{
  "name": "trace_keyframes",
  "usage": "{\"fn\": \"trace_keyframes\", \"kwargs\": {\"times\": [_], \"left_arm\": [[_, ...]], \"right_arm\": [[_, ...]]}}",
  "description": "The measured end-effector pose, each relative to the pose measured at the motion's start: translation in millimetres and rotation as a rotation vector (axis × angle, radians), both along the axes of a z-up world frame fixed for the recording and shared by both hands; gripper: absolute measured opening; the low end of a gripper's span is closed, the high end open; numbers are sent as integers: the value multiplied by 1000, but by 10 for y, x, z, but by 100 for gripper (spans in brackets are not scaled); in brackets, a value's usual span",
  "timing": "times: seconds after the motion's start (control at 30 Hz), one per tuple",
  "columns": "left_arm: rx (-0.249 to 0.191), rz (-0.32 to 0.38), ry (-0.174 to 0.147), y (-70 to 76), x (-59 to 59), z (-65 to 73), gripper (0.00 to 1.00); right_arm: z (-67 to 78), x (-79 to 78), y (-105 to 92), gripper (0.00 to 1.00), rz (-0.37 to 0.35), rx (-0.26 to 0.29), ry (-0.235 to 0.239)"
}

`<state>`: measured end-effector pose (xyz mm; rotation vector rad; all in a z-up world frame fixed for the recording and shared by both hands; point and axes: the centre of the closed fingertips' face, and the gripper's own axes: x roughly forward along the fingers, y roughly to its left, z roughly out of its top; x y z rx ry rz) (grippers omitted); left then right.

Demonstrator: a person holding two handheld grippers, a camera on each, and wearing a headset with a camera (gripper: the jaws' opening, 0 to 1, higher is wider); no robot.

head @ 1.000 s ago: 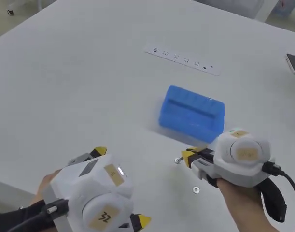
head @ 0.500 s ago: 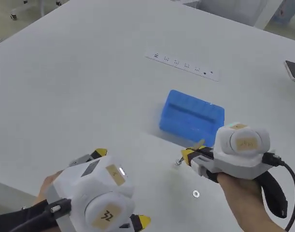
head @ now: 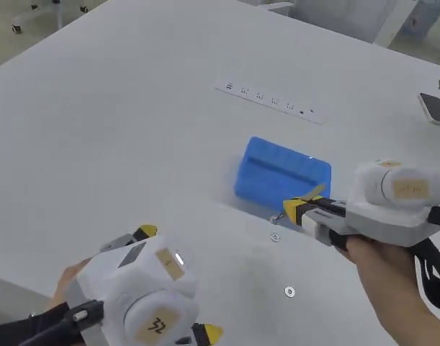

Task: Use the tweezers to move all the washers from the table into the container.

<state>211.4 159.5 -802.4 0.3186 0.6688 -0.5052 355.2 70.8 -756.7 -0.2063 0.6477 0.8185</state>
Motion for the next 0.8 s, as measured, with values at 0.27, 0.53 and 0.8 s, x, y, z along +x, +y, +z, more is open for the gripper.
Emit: {"fn": "trace_keyframes", "kwargs": {"times": [0.27, 0.53, 0.8], "left_arm": [[-1, -1, 2, -4, -3, -5, 95], [1, 0, 4, 0, -6, -9, 95], [2, 3, 5, 4, -6, -11, 95]], "right_arm": [[154, 215, -14, 2, -28, 21, -34], [242, 399, 6, 2, -57, 32, -62], [186, 620, 26, 2, -76, 13, -75]]}}
